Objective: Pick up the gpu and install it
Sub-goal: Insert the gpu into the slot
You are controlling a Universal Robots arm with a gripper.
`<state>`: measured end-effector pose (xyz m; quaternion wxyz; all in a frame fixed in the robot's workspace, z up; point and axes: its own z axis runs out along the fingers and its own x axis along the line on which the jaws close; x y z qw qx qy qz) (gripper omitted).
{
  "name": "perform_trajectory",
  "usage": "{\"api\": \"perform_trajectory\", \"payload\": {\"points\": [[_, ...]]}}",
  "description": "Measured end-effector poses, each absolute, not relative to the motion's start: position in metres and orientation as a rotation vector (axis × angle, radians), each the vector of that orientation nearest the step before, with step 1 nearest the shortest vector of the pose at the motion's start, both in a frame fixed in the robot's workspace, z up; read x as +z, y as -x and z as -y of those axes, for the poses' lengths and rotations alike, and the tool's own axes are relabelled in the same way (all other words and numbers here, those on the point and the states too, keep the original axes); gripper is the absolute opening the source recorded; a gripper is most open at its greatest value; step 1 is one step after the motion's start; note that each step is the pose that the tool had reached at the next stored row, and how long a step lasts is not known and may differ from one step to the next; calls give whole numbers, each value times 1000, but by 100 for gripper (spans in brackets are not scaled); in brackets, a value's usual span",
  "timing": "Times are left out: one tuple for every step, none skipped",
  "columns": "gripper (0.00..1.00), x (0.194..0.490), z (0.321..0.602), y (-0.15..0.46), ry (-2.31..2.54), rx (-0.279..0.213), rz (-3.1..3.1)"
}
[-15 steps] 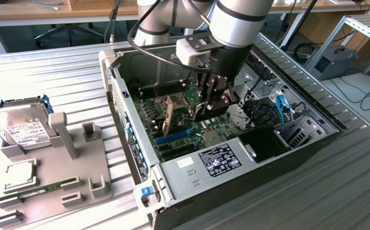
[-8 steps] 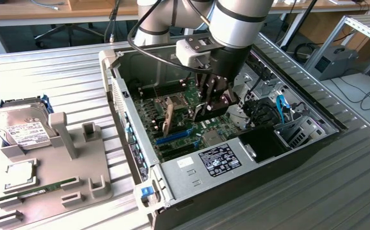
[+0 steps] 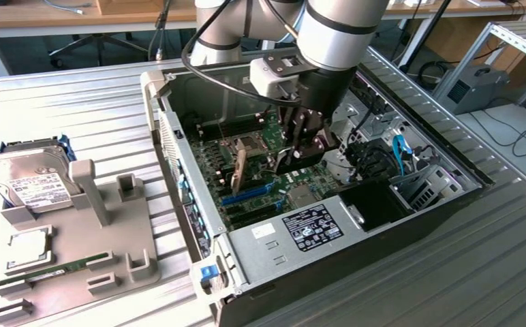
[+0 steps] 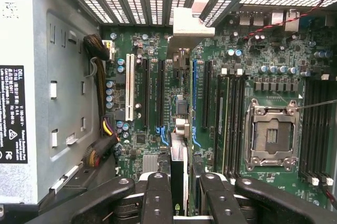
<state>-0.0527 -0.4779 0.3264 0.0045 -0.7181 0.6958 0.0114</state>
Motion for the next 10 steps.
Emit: {"api": "perform_trajectory", "payload": {"points": [[26,326,478,53,2250,36,-2180],[26,326,478,53,2250,36,-2180],[26,325,478,53,2250,36,-2180],[26,325,478,53,2249,36,-2180],[26,325,478,53,2250,36,-2180],[26,325,478,53,2250,36,-2180],[26,322,478,53,2250,36,-2180],[26,320,478,53,2250,36,-2180],[26,320,478,53,2250,36,-2180],[26,319,478,53,2250,36,-2180]]}}
